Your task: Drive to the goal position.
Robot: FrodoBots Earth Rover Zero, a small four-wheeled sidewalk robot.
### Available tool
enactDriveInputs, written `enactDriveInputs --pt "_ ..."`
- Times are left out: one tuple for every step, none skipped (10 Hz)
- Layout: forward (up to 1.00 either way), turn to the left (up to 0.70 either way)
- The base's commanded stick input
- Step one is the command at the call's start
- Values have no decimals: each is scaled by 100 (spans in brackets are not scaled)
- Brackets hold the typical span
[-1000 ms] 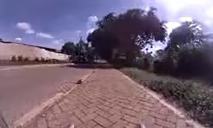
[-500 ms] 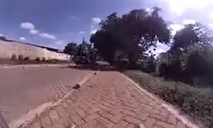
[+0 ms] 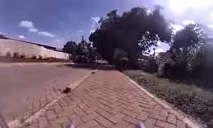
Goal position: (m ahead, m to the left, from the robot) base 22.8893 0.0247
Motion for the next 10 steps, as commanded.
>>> enactDriveInputs --pt "100 0" --pt "100 0" --pt "100 0" --pt "100 0" --pt "100 0" --pt "100 0" --pt "100 0" --pt "100 -7" --pt "100 -33" --pt "100 -30"
